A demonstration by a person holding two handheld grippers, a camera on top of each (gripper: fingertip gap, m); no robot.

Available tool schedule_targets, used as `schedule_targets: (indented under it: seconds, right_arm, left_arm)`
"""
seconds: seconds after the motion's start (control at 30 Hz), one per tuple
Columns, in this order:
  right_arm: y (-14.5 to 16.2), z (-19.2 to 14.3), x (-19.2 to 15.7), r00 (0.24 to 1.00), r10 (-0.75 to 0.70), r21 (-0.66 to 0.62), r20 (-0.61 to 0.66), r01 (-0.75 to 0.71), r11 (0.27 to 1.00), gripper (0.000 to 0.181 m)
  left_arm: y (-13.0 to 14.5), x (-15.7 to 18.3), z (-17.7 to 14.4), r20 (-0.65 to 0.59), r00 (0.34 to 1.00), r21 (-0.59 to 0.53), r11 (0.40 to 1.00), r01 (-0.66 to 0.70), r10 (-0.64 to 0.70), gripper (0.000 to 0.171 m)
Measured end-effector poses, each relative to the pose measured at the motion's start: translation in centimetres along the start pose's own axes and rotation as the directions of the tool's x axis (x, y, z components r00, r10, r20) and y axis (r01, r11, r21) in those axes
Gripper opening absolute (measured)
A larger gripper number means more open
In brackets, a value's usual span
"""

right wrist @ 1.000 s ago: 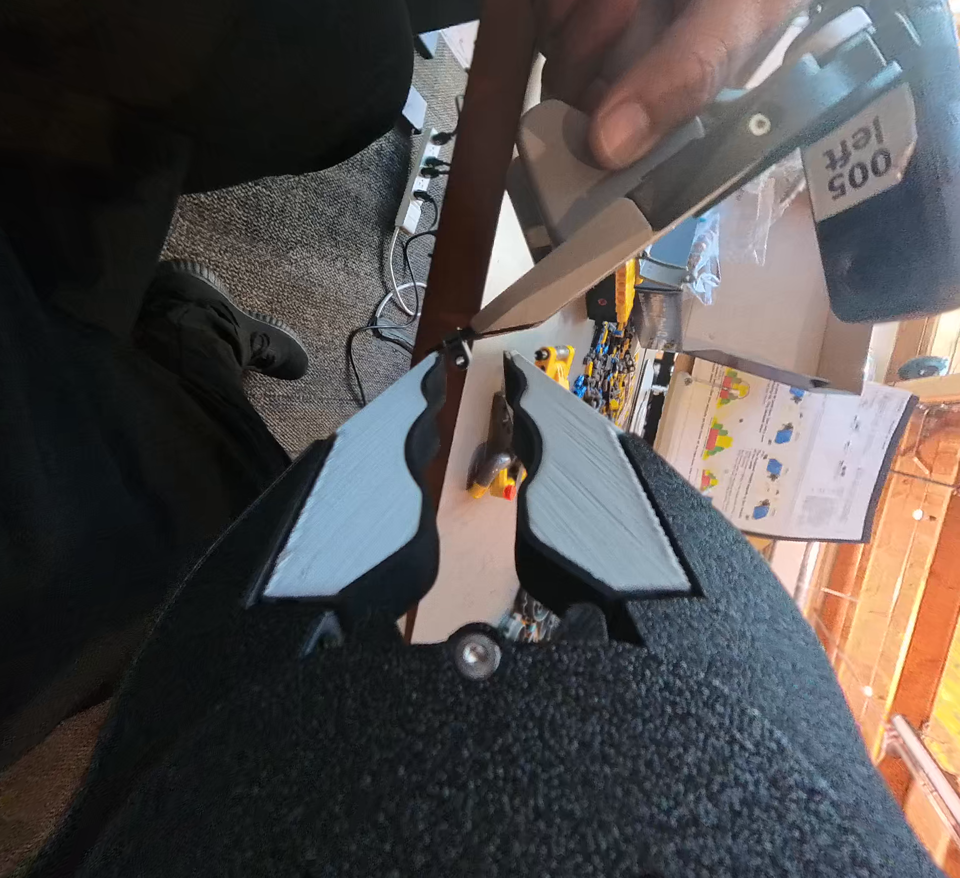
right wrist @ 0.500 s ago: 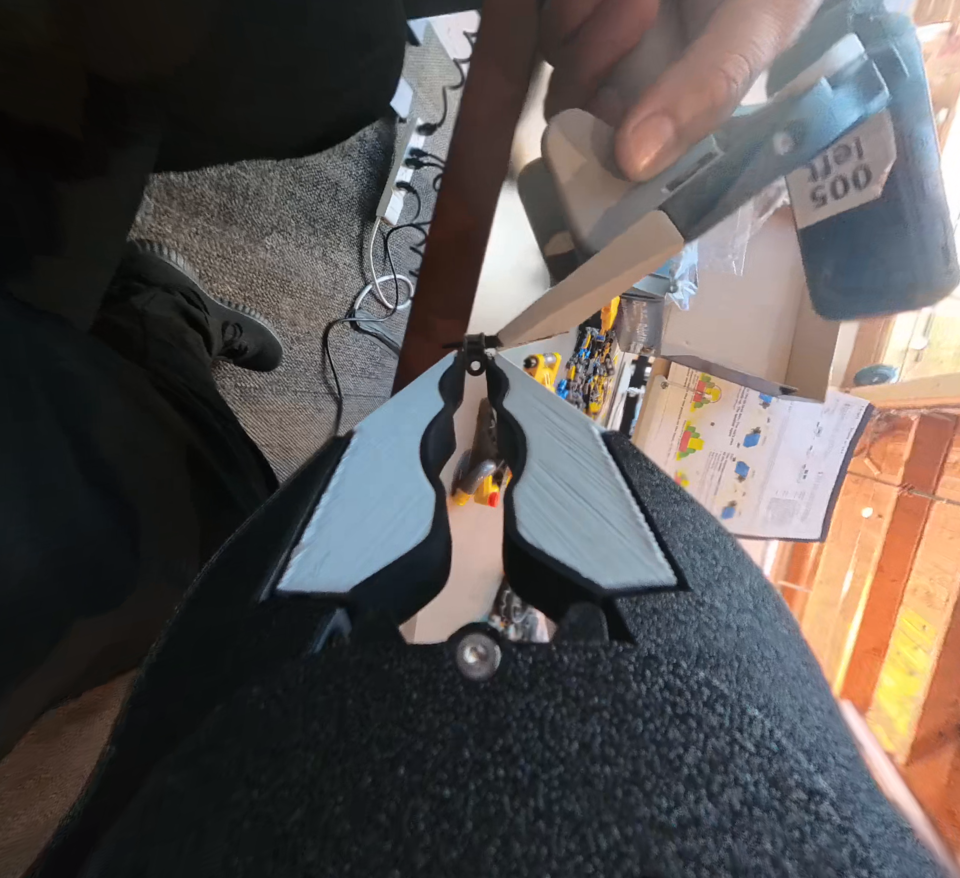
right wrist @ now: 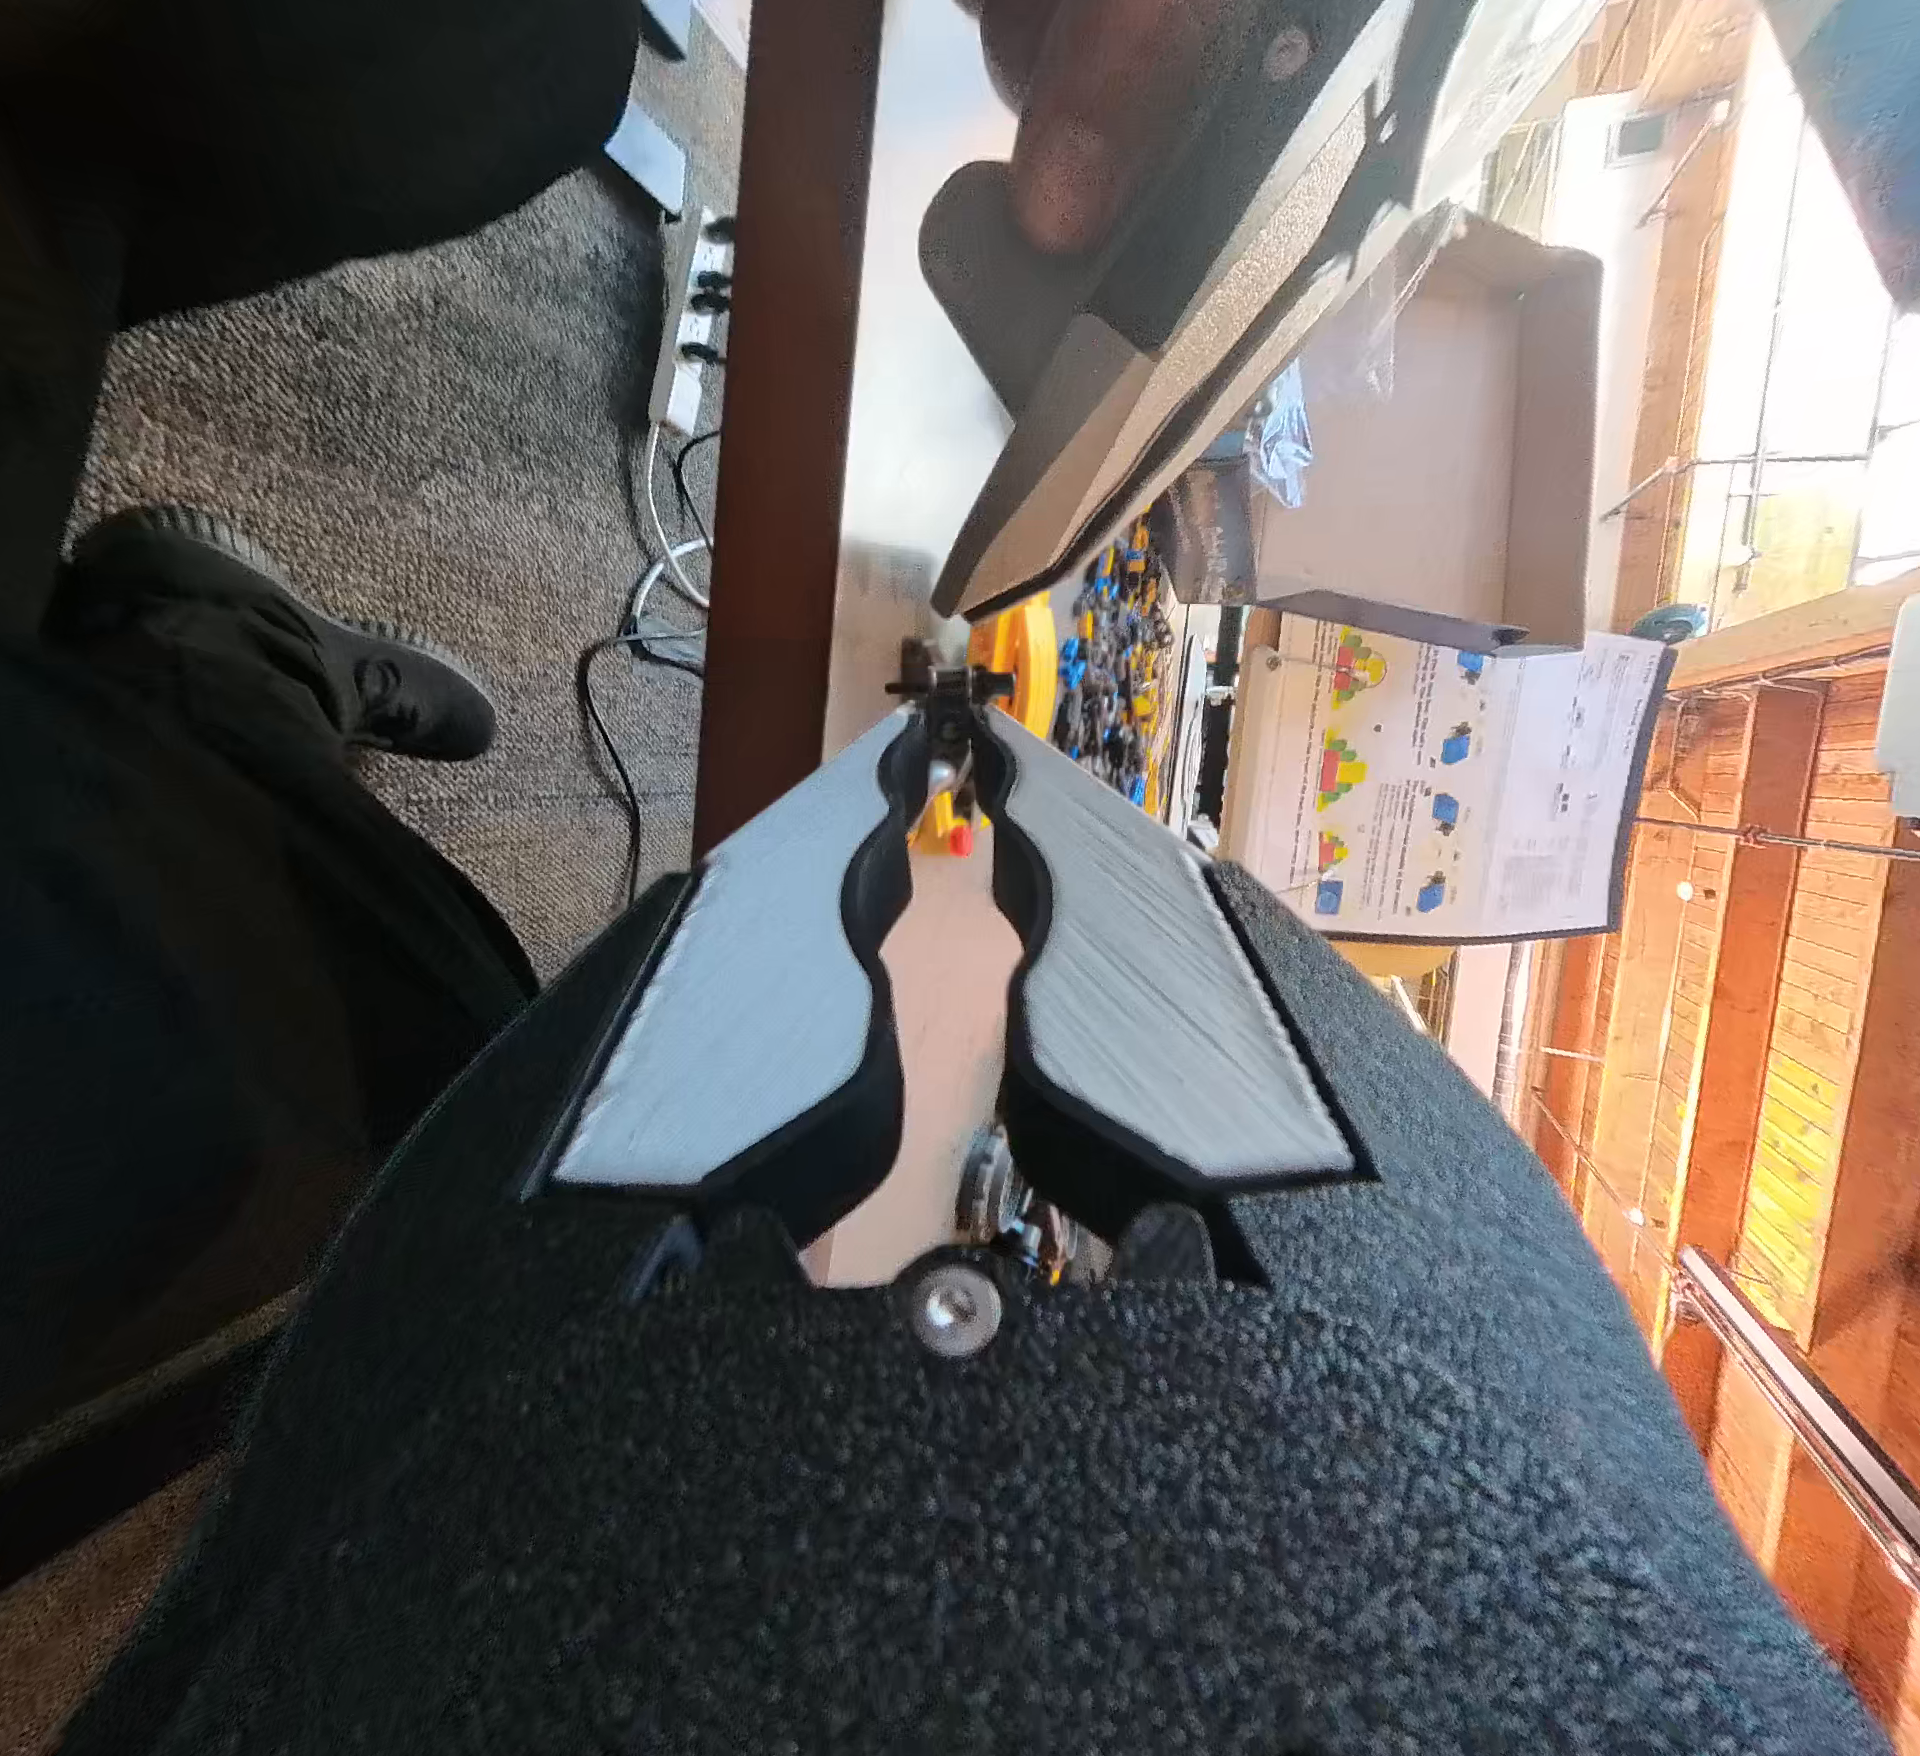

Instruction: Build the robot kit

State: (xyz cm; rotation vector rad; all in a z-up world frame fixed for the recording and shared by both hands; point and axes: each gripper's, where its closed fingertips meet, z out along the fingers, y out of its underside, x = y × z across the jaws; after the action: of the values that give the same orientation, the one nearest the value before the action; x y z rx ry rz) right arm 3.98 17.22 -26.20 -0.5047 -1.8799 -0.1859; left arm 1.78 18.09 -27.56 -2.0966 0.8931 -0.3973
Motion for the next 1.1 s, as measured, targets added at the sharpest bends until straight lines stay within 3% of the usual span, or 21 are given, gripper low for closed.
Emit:
schedule_targets:
  seconds: [0.27,0.47,0.6,0.67,0.77,0.93,1.03,1.1]
  right_arm:
    - [1.8,0.1,1.0,0.997,0.064,-0.018,-0.031,-0.064,0.998,0.004]
    - [3.4,0.5,2.2,0.979,0.195,-0.02,-0.055,-0.196,0.98,0.004]
    - [5.1,0.5,3.1,0.942,0.33,-0.022,-0.063,-0.331,0.943,0.004]
    - [5.6,0.4,3.6,0.925,0.373,-0.022,-0.07,-0.375,0.927,0.004]
    - [5.8,0.1,4.2,0.912,0.403,-0.014,-0.079,-0.405,0.914,0.004]
    - [5.8,-0.1,3.9,0.905,0.419,-0.013,-0.068,-0.421,0.907,0.004]
    - [5.8,-0.5,3.9,0.898,0.435,-0.007,-0.068,-0.436,0.9,0.004]
    - [6.4,-0.3,4.1,0.888,0.454,-0.018,-0.072,-0.457,0.89,0.004]
  left_arm:
    - [-0.2,-1.2,1.3,0.152,0.986,0.006,0.998,0.061,-0.061,0.014]
    - [-1.4,-2.1,-0.1,0.267,0.963,0.058,0.997,-0.043,0.026,0.022]
    - [-1.5,-4.3,-0.9,0.442,0.888,0.015,0.989,-0.147,0.125,0.053]
    - [-1.5,-4.4,-0.5,0.452,0.883,0.005,0.989,-0.145,0.128,0.069]
    - [-1.8,-4.0,0.1,0.423,0.896,0.007,0.989,-0.147,0.131,0.07]
    - [-1.3,-5.0,0.1,0.442,0.877,-0.089,0.982,-0.166,0.188,0.068]
    - [-1.5,-2.8,-0.5,0.4,0.907,-0.032,0.991,-0.127,0.129,0.047]
    - [-0.3,-1.6,-0.3,0.367,0.93,-0.038,0.999,-0.014,0.027,0.047]
